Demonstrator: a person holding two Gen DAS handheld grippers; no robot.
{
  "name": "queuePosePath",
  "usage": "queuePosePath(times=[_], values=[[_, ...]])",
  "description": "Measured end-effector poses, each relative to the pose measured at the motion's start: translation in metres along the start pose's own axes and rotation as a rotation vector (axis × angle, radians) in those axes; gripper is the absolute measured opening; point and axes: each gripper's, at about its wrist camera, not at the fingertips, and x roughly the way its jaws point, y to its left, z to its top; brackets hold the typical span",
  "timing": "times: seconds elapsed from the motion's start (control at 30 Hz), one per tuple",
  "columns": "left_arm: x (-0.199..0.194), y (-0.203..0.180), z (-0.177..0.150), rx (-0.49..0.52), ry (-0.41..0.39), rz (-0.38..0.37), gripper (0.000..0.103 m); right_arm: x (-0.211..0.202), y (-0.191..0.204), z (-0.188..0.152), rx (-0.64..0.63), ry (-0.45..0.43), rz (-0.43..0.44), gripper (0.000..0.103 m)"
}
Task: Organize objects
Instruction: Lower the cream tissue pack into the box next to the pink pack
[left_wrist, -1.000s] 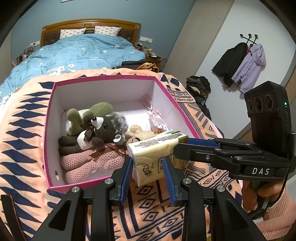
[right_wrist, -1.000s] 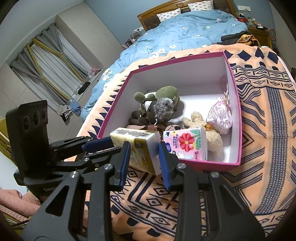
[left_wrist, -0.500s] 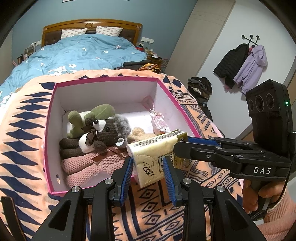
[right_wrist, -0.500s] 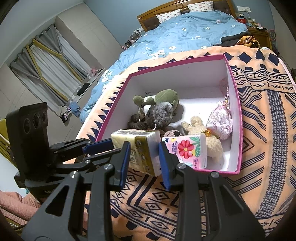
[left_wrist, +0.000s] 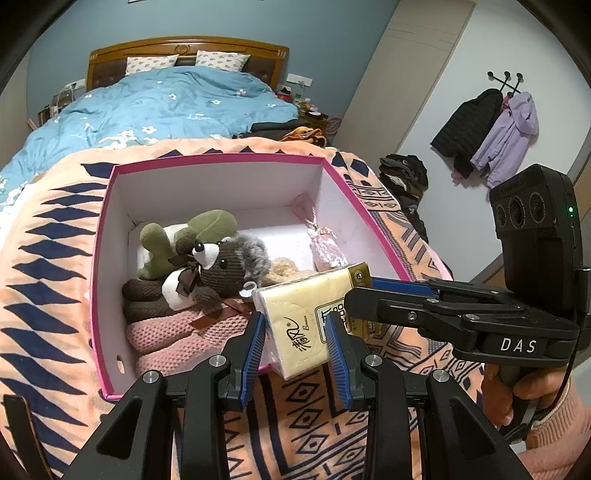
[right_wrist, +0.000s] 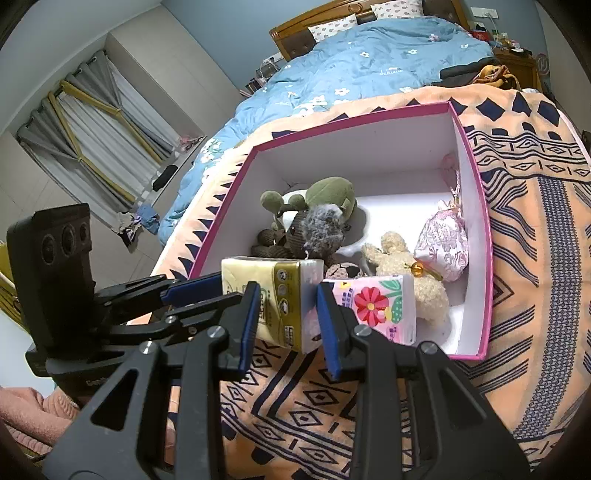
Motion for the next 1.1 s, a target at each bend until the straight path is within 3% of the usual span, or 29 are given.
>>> queuePosePath(times=[1.1], values=[[0.012, 0.009, 0.001, -0.019, 0.014, 0.022, 0.033, 0.023, -0.009, 0.002, 0.034, 0.023, -0.013, 0.034]])
